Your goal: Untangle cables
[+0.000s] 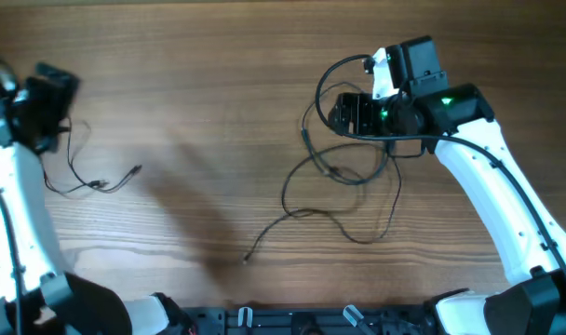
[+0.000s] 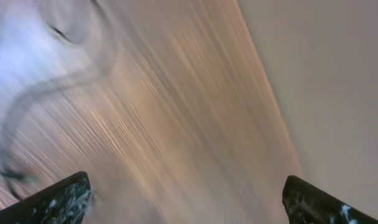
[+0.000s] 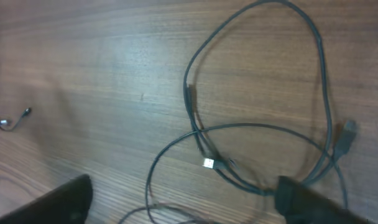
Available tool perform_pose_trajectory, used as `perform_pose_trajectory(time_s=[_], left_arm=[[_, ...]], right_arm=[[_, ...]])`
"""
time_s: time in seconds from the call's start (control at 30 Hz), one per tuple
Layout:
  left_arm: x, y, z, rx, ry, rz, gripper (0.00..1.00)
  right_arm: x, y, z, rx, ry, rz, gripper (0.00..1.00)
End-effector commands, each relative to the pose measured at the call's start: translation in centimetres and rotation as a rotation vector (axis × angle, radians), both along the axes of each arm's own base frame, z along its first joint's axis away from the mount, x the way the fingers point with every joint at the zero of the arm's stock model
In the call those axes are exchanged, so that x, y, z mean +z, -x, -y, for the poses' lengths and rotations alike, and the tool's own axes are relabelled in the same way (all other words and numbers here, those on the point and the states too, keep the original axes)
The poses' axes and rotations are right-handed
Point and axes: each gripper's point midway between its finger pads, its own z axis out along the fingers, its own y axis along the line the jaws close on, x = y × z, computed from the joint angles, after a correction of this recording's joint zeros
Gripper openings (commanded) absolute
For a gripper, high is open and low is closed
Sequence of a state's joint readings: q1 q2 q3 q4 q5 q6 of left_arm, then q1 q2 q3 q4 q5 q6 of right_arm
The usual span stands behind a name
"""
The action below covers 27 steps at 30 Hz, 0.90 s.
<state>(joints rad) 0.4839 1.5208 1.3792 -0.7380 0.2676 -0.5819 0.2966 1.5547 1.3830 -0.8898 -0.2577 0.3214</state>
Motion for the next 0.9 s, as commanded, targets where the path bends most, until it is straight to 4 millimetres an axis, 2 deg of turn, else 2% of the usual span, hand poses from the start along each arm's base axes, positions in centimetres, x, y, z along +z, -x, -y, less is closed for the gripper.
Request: perform_pose_trajectory(time_s=[0.0, 0.1, 0.23, 0.37, 0.5, 0.53, 0.63, 0.7, 0.8, 0.87], left_arm=[[0.5, -0.4, 10.0, -0.422, -0.012, 0.009, 1.0], [-1.9, 0.4, 17.1, -0.708, -0.049, -0.049, 0.99], [-4.6, 2.2, 25.0, -1.003, -0.083, -0.108, 0.96], [-7.6, 4.4, 31.8, -1.233, -0.137, -0.17, 0.94], [-10.2, 4.1, 35.6, -1.273, -0.156, -0.193, 0.93], [-11.1, 3.6, 36.3, -1.186, -0.123, -0.222, 0.91], [-14.1, 2.3, 36.4, -0.828, -0.019, -0.345, 0.91], [-15.3, 1.4, 37.3, -0.732, 0.033, -0.348, 0.8], [-16.4, -0.3, 39.8, -0.687, 0.091, -0.286, 0.54], [-16.6, -0.8, 40.8, -0.701, 0.095, -0.258, 0.49]], right_arm=[[2.2, -1.5, 2.5, -0.15, -0.063, 0.024, 1.0], [2.7, -2.1, 5.6, -0.234, -0.07, 0.031, 1.0], [2.1, -1.8, 9.0, -0.291, -0.042, 0.0, 1.0], [1.6, -1.3, 10.6, -0.269, -0.001, -0.012, 1.0], [1.4, -1.1, 10.8, -0.24, 0.025, -0.011, 1.0], [1.3, -1.1, 11.1, -0.251, 0.04, -0.012, 1.0], [1.1, -1.2, 12.2, -0.33, 0.07, -0.018, 1.0], [1.1, -1.2, 12.2, -0.341, 0.07, -0.022, 1.0], [1.1, -1.2, 12.2, -0.34, 0.071, -0.025, 1.0], [1.1, -1.1, 12.2, -0.34, 0.071, -0.026, 1.0]])
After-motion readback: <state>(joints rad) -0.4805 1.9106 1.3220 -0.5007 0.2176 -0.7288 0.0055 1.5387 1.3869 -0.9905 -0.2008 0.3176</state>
